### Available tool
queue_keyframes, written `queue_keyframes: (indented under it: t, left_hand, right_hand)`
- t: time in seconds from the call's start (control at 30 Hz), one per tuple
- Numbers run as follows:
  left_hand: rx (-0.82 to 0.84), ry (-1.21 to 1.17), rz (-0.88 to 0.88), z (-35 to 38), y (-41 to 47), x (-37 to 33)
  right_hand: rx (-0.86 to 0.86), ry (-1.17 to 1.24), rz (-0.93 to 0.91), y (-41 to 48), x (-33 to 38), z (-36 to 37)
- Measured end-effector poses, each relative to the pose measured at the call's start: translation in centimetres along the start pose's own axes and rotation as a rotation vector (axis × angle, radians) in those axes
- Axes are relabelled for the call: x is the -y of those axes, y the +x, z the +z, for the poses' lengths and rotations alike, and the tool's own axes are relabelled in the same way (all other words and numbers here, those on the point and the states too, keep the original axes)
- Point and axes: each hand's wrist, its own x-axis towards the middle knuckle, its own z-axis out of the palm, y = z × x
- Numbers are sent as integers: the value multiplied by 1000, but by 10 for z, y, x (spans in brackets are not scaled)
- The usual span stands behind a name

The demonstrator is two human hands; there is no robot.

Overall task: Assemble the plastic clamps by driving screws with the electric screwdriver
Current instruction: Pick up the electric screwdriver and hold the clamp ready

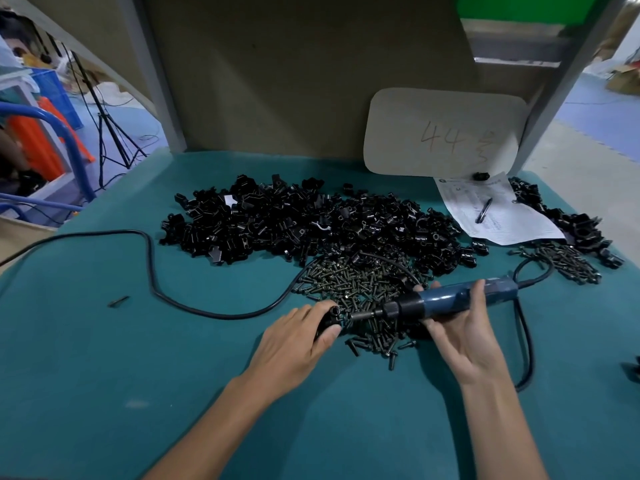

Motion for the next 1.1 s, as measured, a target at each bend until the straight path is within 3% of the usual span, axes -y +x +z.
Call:
queue_keyframes:
  t: [0.53, 0.97, 1.1]
  left_hand:
    - [1, 54, 48, 1, -1, 2]
    - [3, -21, 63, 0, 0, 6]
    - [-29, -53, 52, 1, -1, 6]
  right_hand:
    - [54, 12, 37, -1, -5, -1]
    - [300, 85, 36, 2, -5, -7]
    - [206, 29, 78, 1, -8, -5]
